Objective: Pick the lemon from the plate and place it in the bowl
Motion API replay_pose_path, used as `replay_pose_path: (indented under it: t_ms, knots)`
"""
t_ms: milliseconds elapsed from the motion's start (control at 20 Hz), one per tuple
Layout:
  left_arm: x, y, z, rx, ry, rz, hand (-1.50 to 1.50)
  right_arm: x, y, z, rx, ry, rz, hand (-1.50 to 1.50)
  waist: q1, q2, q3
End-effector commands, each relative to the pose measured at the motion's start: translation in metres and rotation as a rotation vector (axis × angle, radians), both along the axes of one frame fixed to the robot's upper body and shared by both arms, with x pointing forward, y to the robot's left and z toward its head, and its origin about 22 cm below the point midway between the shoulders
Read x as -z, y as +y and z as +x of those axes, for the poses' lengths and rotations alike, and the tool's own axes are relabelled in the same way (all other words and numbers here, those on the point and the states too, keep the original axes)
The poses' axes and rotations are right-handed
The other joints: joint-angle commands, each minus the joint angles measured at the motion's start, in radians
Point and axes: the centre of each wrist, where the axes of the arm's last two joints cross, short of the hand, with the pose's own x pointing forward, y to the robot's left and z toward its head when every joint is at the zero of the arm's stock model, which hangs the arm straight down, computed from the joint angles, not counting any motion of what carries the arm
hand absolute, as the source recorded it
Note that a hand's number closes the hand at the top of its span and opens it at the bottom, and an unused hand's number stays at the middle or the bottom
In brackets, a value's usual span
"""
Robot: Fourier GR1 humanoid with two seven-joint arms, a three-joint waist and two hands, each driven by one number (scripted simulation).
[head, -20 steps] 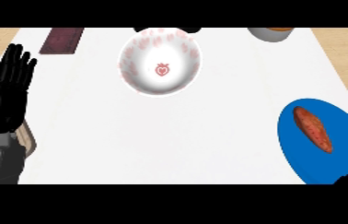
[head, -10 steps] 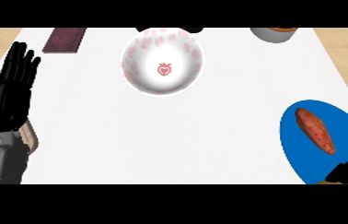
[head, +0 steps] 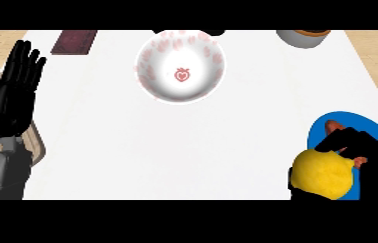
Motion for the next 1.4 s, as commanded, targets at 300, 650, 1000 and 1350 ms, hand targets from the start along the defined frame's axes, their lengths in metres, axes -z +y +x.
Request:
replay_pose_path:
  t_ms: [300, 650, 1000, 1350]
  knots:
    - [0.015, -0.002, 0.003, 0.003, -0.002, -0.002, 0.0, -0.065, 0.061, 0.048, -0.087, -0.061, 0.15, 1.5, 0.017, 0.006, 0.001]
    - [0.005, -0.006, 0.013, 0.016, -0.001, 0.0, 0.0, -0.087, 0.103, 0.106, -0.155, 0.072, 0.15, 1.5, 0.016, 0.005, 0.002]
    - [-0.007, -0.003, 0.007, 0.038, 0.006, 0.004, 0.0, -0.06, 0.128, 0.169, -0.131, 0.153, 0.23, 1.5, 0.027, 0.007, 0.003]
    - [0.011, -0.019, -0.004, 0.043, -0.007, -0.01, 0.0, -0.005, 0.145, 0.22, -0.054, 0.204, 0.117, 1.5, 0.037, 0.01, 0.004]
